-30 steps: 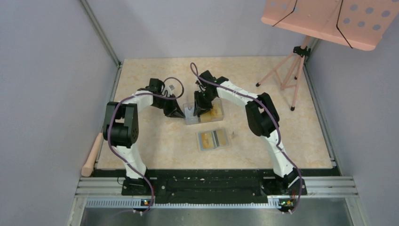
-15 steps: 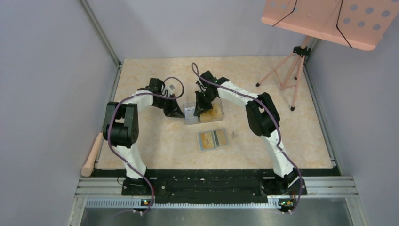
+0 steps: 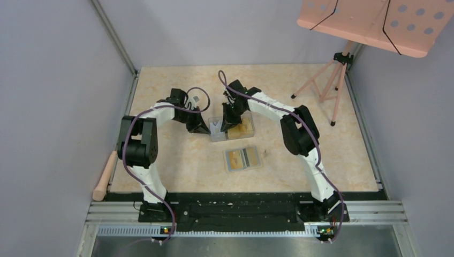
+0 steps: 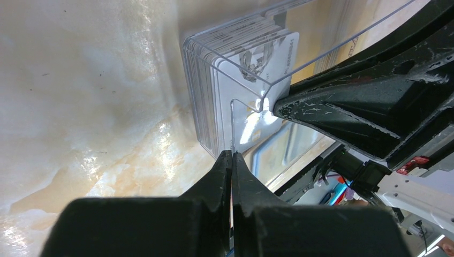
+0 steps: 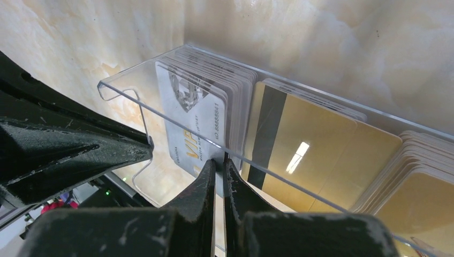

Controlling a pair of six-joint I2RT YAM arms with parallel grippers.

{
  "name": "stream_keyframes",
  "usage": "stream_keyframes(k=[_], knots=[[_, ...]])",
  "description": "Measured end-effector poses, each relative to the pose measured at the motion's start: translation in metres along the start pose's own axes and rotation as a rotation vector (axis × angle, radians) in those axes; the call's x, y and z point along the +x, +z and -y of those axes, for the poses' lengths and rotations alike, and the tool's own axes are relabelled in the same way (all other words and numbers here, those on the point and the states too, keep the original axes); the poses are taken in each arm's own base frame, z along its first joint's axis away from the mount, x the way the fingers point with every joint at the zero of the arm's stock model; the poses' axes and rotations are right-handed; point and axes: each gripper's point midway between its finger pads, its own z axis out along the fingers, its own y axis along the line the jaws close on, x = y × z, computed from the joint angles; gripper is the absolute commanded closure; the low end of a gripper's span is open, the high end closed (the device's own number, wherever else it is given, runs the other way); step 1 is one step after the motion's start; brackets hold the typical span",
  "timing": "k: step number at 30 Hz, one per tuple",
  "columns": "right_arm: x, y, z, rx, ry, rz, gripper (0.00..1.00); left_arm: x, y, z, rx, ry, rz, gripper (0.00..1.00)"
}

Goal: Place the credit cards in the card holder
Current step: Pick up the credit card from the storage box.

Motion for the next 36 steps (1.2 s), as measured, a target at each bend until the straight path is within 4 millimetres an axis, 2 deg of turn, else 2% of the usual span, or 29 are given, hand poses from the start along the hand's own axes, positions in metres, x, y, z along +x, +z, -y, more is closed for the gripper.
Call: stream_keyframes(k=[11, 13, 15, 25, 29, 33, 36], knots=[[-0.001, -0.011, -0.012, -0.012, -0.008, 0.01, 0.99, 0.0, 0.001, 0.0, -0.01, -0.001, -0.006, 1.0], [-0.001, -0.012, -0.014, -0.013, -0.008, 0.012, 0.86, 0.0, 0.0, 0.0, -0.012, -0.001, -0.007, 1.0], [-0.001, -0.012, -0.015, -0.014, -0.009, 0.013, 0.78, 0.0, 0.0, 0.0, -0.012, -0.001, -0.007, 1.0], [0.004, -0.011, -0.02, -0.014, -0.024, 0.003, 0.61, 0.0, 0.001, 0.0, -0.014, 0.0, -0.011, 1.0], [-0.001, -0.02, -0.027, -0.007, -0.047, 0.014, 0.6, 0.0, 0.001, 0.0, -0.014, 0.002, -0.012, 1.0], [-0.01, -0.029, -0.043, -0.028, -0.088, 0.048, 0.65, 0.0, 0.001, 0.0, -0.017, 0.007, -0.011, 1.0], [-0.008, -0.028, -0.046, -0.028, -0.095, 0.048, 0.62, 0.0, 0.001, -0.001, -0.02, 0.009, -0.011, 1.0]])
